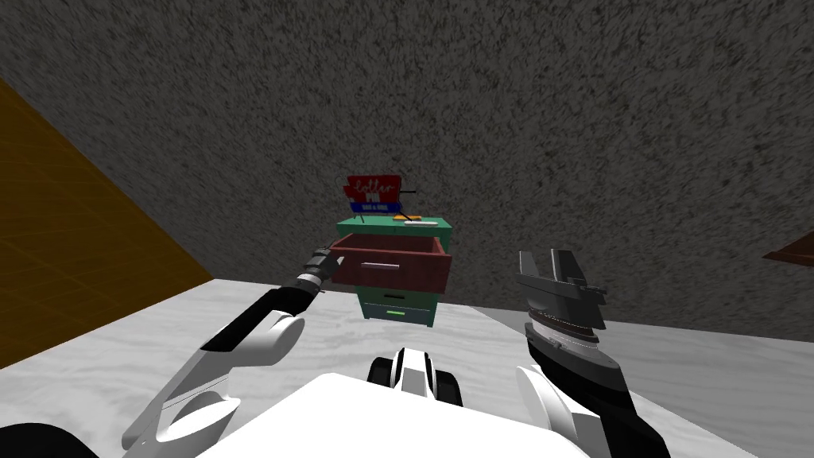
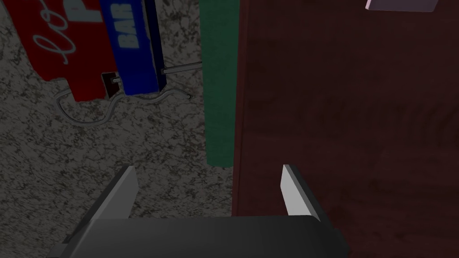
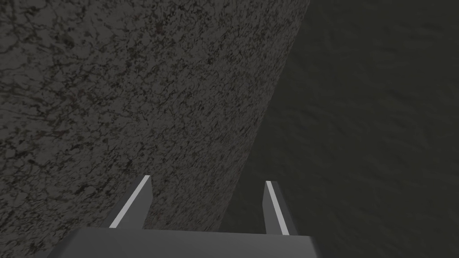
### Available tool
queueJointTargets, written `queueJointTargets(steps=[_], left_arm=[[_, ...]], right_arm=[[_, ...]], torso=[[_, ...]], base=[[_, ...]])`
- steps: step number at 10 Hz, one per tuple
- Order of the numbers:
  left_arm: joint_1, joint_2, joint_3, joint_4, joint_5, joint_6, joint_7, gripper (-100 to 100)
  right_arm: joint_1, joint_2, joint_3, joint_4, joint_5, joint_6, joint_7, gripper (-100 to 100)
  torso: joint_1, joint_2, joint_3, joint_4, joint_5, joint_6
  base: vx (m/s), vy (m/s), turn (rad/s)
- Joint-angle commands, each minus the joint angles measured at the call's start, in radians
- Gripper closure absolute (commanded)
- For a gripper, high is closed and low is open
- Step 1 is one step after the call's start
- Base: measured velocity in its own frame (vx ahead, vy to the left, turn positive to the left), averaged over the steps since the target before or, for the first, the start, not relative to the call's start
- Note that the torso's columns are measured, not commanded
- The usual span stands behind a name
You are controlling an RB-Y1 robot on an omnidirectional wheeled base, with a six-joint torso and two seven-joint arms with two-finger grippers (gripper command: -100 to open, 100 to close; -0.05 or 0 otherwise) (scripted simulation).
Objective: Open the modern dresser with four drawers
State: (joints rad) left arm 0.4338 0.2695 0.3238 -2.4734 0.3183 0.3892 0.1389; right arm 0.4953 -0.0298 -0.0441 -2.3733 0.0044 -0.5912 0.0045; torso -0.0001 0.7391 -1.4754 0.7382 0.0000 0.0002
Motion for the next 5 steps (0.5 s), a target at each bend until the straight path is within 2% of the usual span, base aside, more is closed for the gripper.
queueJointTargets(steps=[1, 5], left_arm=[[0.0, 0.0, 0.0, 0.0, 0.0, 0.0, 0.0, 0], [0.0, 0.0, 0.0, 0.0, 0.0, 0.0, 0.0, 0]], right_arm=[[0.0, 0.0, 0.0, 0.0, 0.0, 0.0, 0.0, 0], [0.0, 0.0, 0.0, 0.0, 0.0, 0.0, 0.0, 0]], torso=[[0.0, 0.001, 0.0, 0.0, 0.0, 0.0], [0.0, -0.001, -0.001, 0.0, 0.0, 0.0]], base=[[0.0, 0.0, 0.0], [0.0, 0.0, 0.0]])
